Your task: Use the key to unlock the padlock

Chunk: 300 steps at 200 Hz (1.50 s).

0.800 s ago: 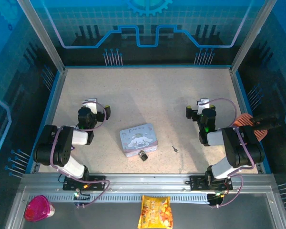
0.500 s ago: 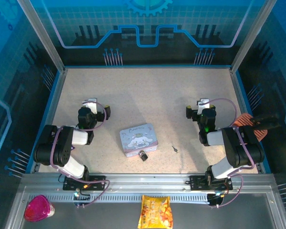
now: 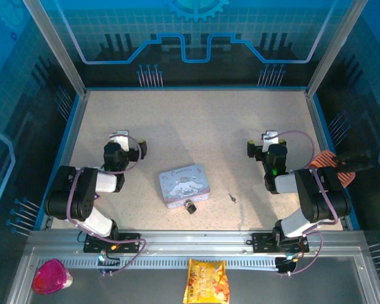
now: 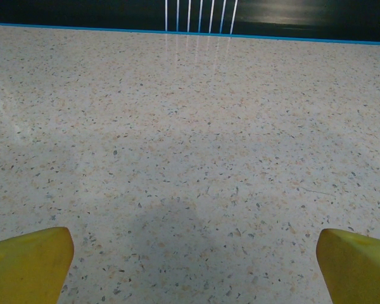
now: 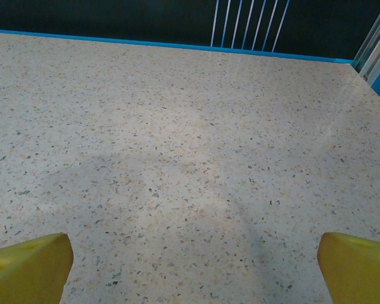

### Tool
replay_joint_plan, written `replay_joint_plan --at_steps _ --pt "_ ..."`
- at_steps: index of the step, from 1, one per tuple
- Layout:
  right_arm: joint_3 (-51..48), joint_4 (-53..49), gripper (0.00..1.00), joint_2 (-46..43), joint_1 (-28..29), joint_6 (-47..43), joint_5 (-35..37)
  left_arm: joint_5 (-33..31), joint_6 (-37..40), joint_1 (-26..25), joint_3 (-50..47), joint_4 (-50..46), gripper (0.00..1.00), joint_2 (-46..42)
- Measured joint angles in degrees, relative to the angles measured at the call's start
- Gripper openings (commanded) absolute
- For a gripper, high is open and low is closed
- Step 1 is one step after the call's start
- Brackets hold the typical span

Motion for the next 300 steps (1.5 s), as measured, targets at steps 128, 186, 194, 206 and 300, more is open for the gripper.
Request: replay_joint_plan --at_steps 128,186,194,206,300 --pt "-4.26 3.82 1.0 -4.31 3.8 -4.42 0.59 1.9 4.31 -4.61 -8.68 3.56 0.99 -18.43" --pt "1.7 -19.19 1.0 -25.79 6.38 -0.87 1.88 1.4 -8.5 -5.7 5.11 -23.69 0.99 -35.85" --pt "4.09 -24.41 1.0 -28.96 6.36 1.07 1.79 0.79 -11.74 -5.73 8.13 -27.98 0.99 -36.41" --pt "8.11 -32.04 1.0 -33.22 6.34 5.14 1.46 -0.44 -17.16 -5.7 13.27 -36.46 0.99 -36.63" --pt "17.66 -73.07 0.98 -48.92 1.18 27.54 -17.14 8.37 -34.53 -6.32 22.8 -72.32 0.99 -37.13"
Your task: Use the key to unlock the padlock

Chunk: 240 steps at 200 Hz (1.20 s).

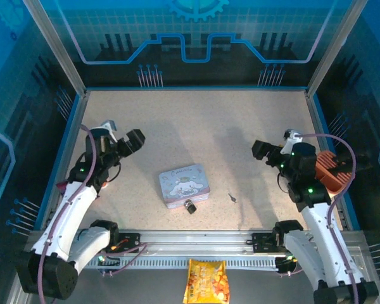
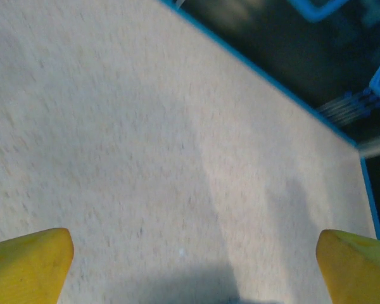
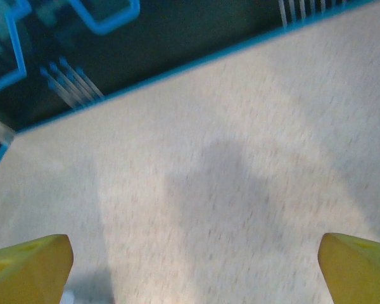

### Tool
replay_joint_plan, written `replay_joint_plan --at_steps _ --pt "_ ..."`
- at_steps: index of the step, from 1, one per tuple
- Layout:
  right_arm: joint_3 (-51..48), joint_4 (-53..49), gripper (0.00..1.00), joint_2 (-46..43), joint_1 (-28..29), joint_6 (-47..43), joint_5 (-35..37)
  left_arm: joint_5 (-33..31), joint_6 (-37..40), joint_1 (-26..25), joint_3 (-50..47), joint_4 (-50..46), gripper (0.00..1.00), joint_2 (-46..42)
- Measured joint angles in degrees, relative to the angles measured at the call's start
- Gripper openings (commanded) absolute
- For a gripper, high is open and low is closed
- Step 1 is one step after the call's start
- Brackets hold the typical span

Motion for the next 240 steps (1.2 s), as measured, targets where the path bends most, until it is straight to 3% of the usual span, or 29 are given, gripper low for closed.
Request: replay_joint_plan --at_steps 48,97,180,240 --pt "1.77 -12.33 0.95 4.76 20.22 5.27 5.4 -1.64 -1.92 -17.09 -0.17 -6.25 0.99 0.59" --pt "0.83 -18.23 0.86 5.51 28.46 12.33 9.88 -6.29 -6.69 -28.24 -2.29 -7.85 0.99 -0.35" --pt "-5.95 -19.32 0.64 11.5 37.03 20.94 10.99 -10.49 -13.16 -37.2 -5.38 -7.19 0.99 0.46" --pt "-9.75 -15.56 0.49 15.26 37.97 24.15 11.19 -11.72 -15.06 -38.29 -6.88 -4.87 0.99 2.29"
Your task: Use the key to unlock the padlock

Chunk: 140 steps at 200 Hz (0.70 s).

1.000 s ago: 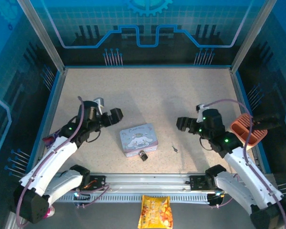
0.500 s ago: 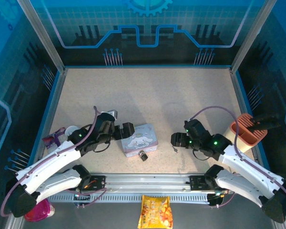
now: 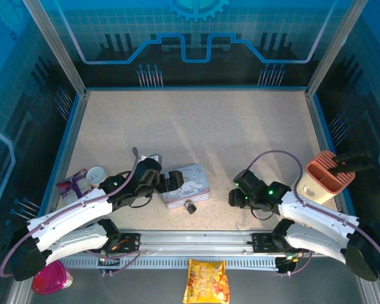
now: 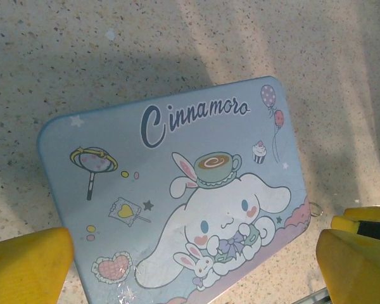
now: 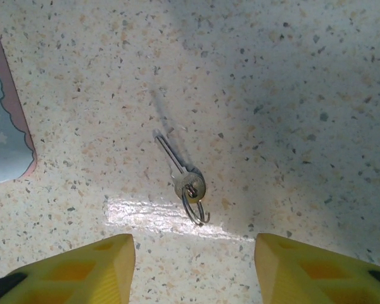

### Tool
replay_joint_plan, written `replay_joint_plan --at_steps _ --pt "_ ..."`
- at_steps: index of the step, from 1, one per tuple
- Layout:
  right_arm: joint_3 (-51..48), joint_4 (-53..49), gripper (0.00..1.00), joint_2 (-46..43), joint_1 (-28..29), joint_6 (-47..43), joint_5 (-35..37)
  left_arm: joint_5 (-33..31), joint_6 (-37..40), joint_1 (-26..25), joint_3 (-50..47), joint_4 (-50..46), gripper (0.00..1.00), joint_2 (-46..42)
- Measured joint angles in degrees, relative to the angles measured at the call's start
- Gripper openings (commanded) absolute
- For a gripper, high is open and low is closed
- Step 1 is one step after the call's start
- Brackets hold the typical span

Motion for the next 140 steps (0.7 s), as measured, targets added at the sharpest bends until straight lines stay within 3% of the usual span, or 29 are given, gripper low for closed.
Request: replay_joint_plan --at_steps 140 --pt "-0.26 6.69 0.29 12.76 0.2 -0.96 0.63 -0.26 -0.13 0.0 0.02 1.79 0.99 1.7"
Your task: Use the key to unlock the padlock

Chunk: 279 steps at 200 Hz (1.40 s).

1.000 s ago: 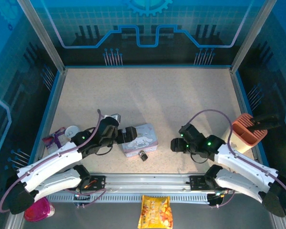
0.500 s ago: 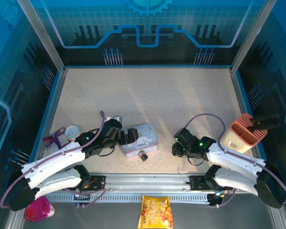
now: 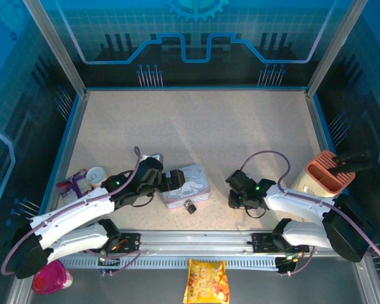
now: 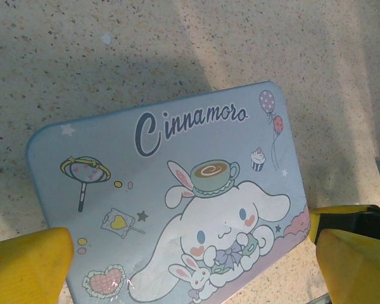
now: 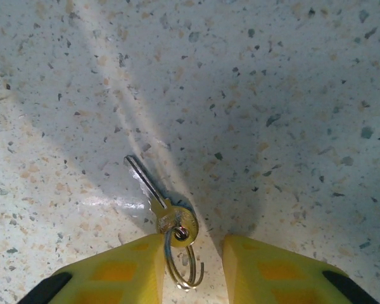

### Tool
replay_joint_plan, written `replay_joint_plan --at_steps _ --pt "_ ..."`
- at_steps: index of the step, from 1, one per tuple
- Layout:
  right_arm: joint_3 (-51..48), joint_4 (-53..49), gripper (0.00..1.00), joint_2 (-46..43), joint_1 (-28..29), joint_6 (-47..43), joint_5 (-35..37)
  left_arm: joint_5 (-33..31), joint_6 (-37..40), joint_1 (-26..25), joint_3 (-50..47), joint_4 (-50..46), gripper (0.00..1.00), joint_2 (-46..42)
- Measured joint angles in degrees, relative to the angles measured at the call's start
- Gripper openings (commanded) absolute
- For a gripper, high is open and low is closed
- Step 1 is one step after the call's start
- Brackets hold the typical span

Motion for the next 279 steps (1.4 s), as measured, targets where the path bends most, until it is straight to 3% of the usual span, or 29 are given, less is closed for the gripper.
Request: replay_joint_plan --at_steps 159,243,279 --pt "1.07 -0.66 0.07 1.42 0.17 -2.34 1.73 0.07 0.0 -0.11 2.54 0.85 0.99 3.78" --pt "-2.45 7.43 0.03 -9.49 0.94 -2.49 3.87 1.11 0.02 -0.26 5.31 4.59 0.99 7.26" --pt "-3.13 11.45 0.0 -16.39 1.16 -2.03 3.82 1.81 0.26 -2.75 8.11 7.39 0.99 10.69"
